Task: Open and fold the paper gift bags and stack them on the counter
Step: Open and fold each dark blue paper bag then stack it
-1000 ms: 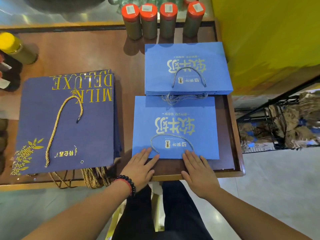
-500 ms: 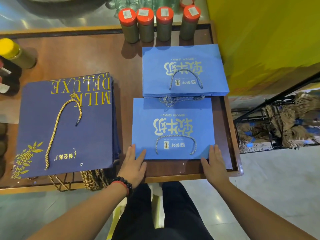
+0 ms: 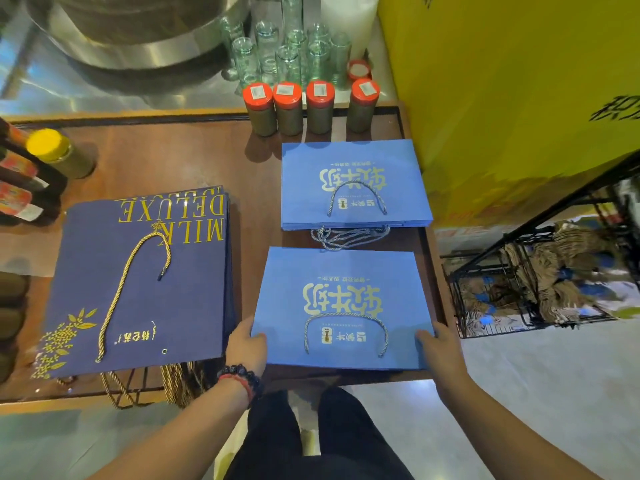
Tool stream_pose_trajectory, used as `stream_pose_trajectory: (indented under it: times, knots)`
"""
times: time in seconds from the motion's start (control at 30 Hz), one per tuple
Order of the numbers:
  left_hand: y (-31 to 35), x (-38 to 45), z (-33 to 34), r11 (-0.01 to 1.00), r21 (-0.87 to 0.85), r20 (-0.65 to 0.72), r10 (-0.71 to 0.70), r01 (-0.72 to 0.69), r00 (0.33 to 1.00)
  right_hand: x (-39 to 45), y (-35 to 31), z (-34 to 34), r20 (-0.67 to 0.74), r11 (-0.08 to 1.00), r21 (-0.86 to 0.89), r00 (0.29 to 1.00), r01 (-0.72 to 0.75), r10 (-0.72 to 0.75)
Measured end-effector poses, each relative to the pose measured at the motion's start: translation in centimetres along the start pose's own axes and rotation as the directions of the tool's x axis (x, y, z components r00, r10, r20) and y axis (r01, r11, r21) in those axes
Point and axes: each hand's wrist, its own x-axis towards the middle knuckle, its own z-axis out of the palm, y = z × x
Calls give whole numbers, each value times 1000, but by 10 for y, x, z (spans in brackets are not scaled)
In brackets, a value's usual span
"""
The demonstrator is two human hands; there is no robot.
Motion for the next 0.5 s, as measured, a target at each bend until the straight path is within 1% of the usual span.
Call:
stream_pose_trajectory:
  times: [0.1, 0.23, 0.33, 0.4, 0.5]
  knots:
    - [8, -15, -4, 997, -29, -58, 73, -74, 996, -20, -12, -4, -67, 993, 109, 997, 45, -38]
    - [33, -19, -5, 981, -1, -99, 192, -193, 976, -26, -33, -12, -123, 973, 213, 990, 88, -63]
    - [57, -6, -1, 963, 10, -95, 270, -270, 958, -9, -57, -20, -154, 967, 207, 981, 150, -119]
    - [76, 9, 7, 960, 4, -82, 281, -282, 956, 8, -76, -24, -192, 966, 186, 971, 179, -143]
    - [101, 34, 21, 963, 17, -37, 271, -270, 962, 42, -97, -26, -227, 972, 164, 966, 167, -128]
